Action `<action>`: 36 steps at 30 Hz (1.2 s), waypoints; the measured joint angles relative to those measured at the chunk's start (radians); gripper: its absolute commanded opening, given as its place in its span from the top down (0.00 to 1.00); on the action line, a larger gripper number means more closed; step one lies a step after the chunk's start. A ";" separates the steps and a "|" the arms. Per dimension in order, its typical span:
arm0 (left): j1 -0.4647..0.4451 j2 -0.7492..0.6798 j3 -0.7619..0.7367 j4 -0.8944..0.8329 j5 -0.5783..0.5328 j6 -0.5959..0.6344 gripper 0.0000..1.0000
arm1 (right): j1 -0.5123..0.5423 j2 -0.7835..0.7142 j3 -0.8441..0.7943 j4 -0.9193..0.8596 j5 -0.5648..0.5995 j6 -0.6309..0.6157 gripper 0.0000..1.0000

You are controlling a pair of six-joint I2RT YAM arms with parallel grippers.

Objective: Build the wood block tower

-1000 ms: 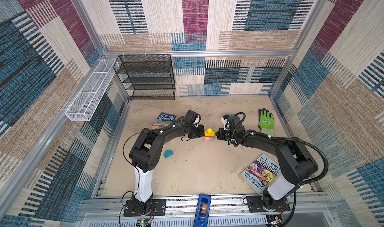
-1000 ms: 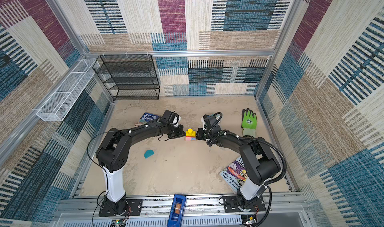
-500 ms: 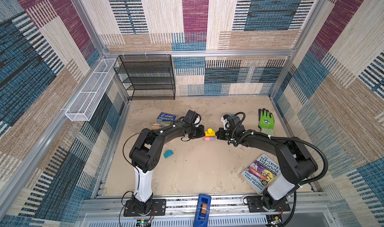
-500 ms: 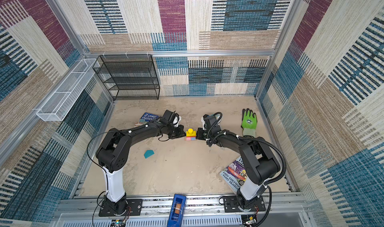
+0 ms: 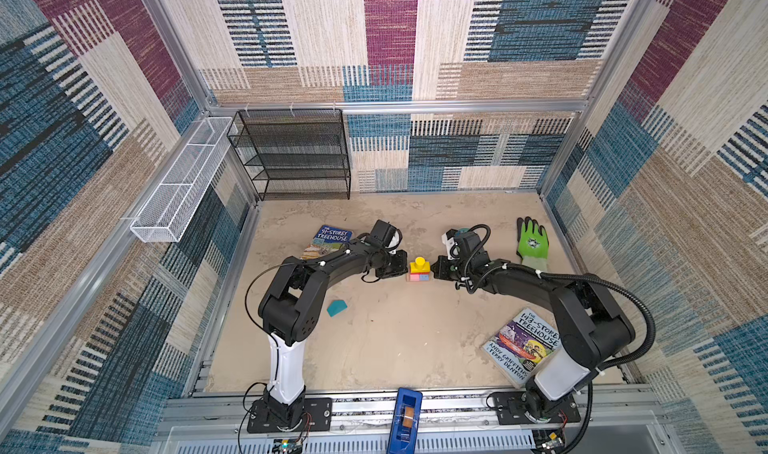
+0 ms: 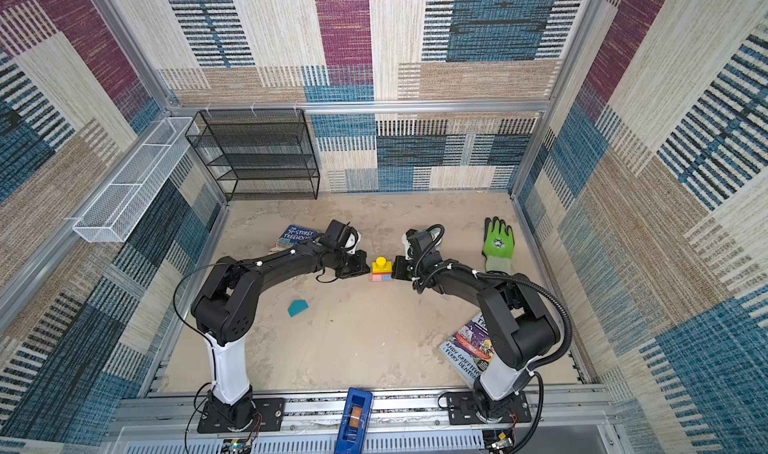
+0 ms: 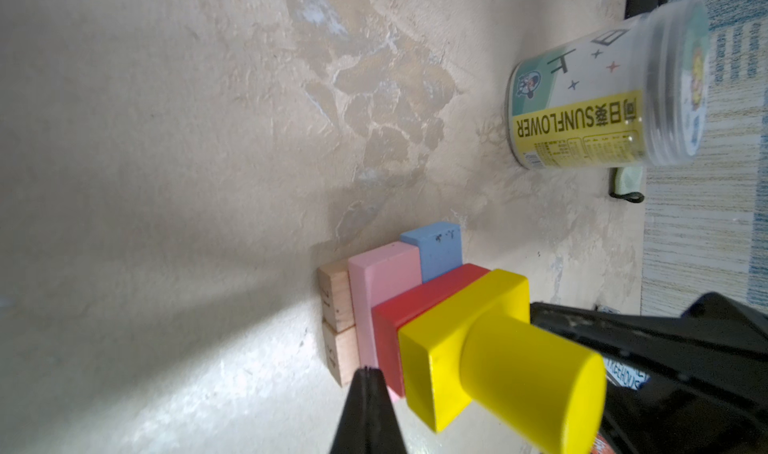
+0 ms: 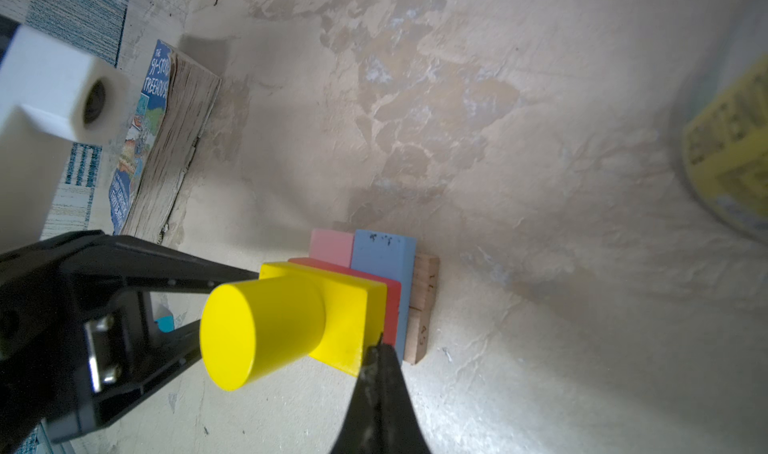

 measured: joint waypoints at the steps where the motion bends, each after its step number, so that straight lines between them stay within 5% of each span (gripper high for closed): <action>1: 0.000 0.000 0.001 0.000 0.000 0.000 1.00 | 0.000 0.000 0.000 0.000 0.000 0.000 1.00; 23: -0.001 -0.006 0.003 -0.009 -0.019 0.000 1.00 | 0.000 -0.016 0.003 -0.012 0.020 0.000 1.00; 36: 0.006 -0.167 -0.007 -0.119 -0.128 0.028 1.00 | 0.000 -0.161 0.010 -0.080 0.116 0.004 1.00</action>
